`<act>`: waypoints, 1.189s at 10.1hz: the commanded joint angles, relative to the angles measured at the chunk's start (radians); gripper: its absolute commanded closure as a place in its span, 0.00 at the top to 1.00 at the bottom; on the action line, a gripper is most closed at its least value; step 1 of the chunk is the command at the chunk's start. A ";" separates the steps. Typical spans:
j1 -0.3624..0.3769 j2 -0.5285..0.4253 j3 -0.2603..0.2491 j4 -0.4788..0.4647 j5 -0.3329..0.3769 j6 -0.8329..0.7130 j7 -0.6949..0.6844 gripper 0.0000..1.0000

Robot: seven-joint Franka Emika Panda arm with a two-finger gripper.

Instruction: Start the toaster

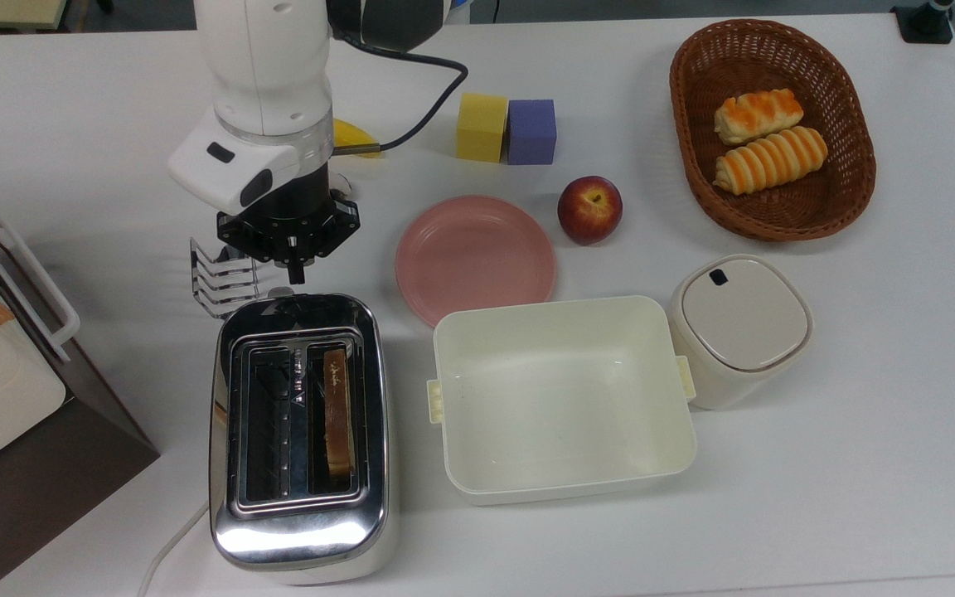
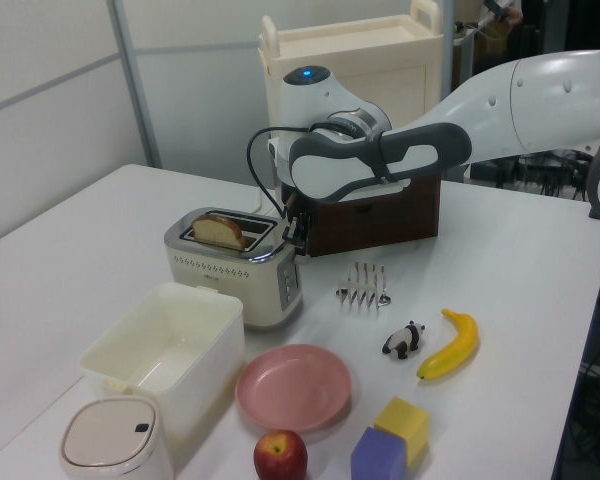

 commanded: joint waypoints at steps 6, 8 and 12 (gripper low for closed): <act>-0.022 0.036 -0.005 -0.004 -0.045 0.087 0.008 0.00; -0.020 0.047 -0.005 -0.003 -0.061 0.089 0.008 0.00; -0.025 0.057 -0.005 -0.007 -0.075 0.089 0.004 0.00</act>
